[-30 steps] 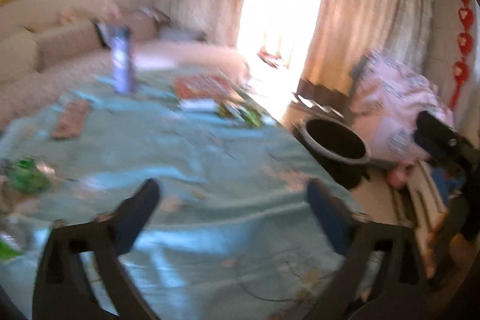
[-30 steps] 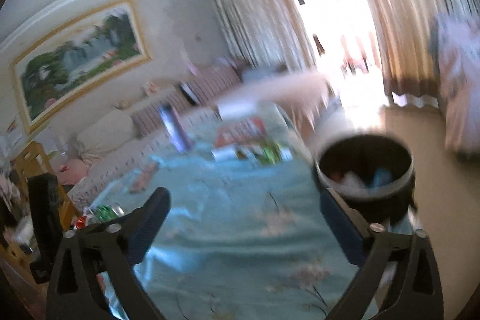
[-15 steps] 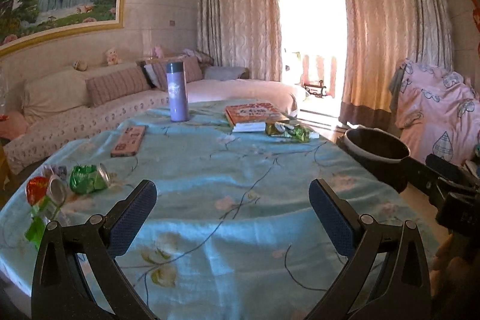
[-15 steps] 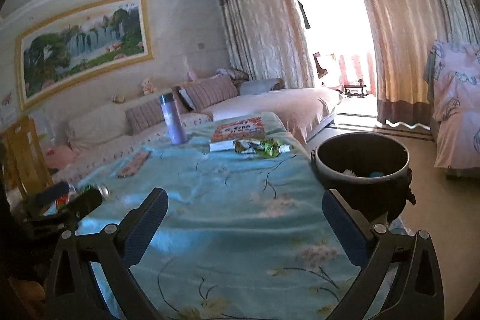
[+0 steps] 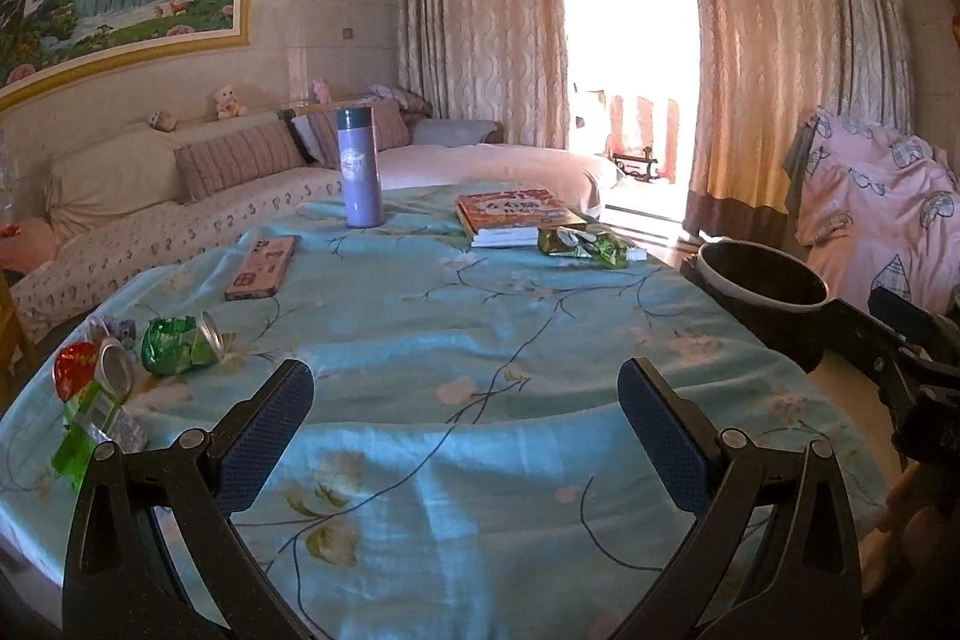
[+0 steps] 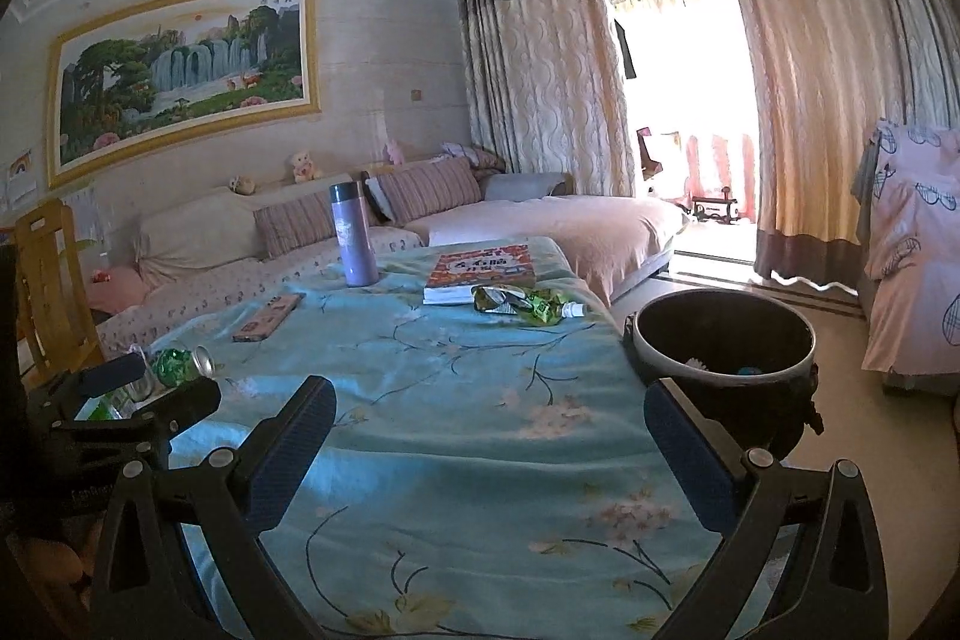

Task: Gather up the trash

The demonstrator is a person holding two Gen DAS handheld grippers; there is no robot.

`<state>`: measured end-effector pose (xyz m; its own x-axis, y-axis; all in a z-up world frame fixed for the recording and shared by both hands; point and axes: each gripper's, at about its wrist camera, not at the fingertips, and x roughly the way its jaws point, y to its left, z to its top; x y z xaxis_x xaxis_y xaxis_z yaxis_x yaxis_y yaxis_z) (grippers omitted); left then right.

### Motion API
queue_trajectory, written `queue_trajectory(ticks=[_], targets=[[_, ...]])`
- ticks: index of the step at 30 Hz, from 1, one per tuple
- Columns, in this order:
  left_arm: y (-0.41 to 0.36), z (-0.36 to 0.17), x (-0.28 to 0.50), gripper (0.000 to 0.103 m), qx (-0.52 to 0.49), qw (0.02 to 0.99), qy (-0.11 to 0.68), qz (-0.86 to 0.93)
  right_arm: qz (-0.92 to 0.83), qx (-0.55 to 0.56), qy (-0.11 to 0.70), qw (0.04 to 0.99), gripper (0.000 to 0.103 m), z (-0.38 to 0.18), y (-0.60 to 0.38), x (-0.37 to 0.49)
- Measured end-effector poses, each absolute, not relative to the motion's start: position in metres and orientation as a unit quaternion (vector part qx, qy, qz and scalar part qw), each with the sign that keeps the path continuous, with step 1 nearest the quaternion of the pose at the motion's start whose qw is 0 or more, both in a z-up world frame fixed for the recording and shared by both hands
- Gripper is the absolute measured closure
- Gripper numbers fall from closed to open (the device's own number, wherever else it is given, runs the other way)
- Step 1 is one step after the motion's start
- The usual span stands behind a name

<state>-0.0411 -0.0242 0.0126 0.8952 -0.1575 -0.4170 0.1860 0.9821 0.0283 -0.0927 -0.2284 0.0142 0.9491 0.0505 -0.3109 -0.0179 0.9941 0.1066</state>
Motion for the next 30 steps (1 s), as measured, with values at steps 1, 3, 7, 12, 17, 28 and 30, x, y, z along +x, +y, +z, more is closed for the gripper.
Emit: queue_trajectory(ticks=[1,3,7,12,17,28,30], targets=[[-0.0244,0.0122,-0.0405,0.000,0.035,0.973,0.213,-0.088,0.017,0.051,0.160,0.986,0.000,0.0136,-0.2283,-0.0918],[-0.0245,0.0118,-0.0401,0.000,0.035,0.972,0.214,-0.088,0.018,0.053,0.164,0.985,0.000,0.0130,-0.2283,-0.0908],[-0.0243,0.0120,-0.0400,0.000,0.033,0.973,0.211,-0.085,0.018,0.053,0.163,0.985,0.000,0.0120,-0.2286,-0.0915],[-0.0234,0.0118,-0.0420,0.000,0.032,0.974,0.206,-0.087,0.021,0.054,0.161,0.985,0.000,0.0121,-0.2286,-0.0924],[-0.0227,0.0112,-0.0432,0.000,0.031,0.974,0.207,-0.088,0.029,0.056,0.161,0.985,0.000,0.0122,-0.2283,-0.0938],[-0.0224,0.0131,-0.0449,0.000,0.034,0.975,0.202,-0.087,0.034,0.058,0.160,0.985,0.000,0.0131,-0.2273,-0.0952],[-0.0220,0.0133,-0.0453,0.000,0.033,0.975,0.202,-0.088,0.034,0.057,0.162,0.985,0.000,0.0132,-0.2273,-0.0950]])
